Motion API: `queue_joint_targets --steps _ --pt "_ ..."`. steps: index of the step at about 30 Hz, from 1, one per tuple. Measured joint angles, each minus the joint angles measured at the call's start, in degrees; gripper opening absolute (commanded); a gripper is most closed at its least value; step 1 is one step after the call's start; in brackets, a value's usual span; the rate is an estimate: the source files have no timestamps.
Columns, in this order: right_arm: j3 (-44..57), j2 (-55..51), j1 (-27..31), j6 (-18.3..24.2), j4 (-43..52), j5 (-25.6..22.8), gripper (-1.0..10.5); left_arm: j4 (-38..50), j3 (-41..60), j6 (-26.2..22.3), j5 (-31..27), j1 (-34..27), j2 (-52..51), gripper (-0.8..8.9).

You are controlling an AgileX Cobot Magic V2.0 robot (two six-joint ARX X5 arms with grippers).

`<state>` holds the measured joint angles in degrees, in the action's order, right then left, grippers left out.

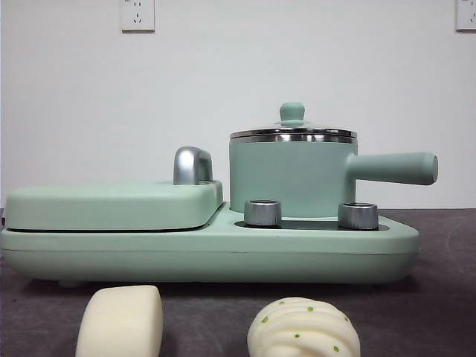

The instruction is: Put the buns in a small steamer

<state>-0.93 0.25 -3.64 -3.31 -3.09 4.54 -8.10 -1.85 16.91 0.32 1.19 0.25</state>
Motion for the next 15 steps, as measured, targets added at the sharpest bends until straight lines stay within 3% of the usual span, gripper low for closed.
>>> queue_joint_targets --steps 7,11,15 --pt "0.0 0.0 0.0 -14.4 8.4 0.4 0.1 6.6 0.0 20.5 0.0 0.0 0.0 0.16" --pt "-0.3 0.0 0.0 -17.0 14.6 0.4 0.1 17.0 0.0 24.4 0.0 0.0 0.0 0.16" --pt "-4.7 0.1 0.0 -17.9 13.0 0.3 0.1 24.4 -0.4 25.2 0.0 0.0 0.0 0.16"
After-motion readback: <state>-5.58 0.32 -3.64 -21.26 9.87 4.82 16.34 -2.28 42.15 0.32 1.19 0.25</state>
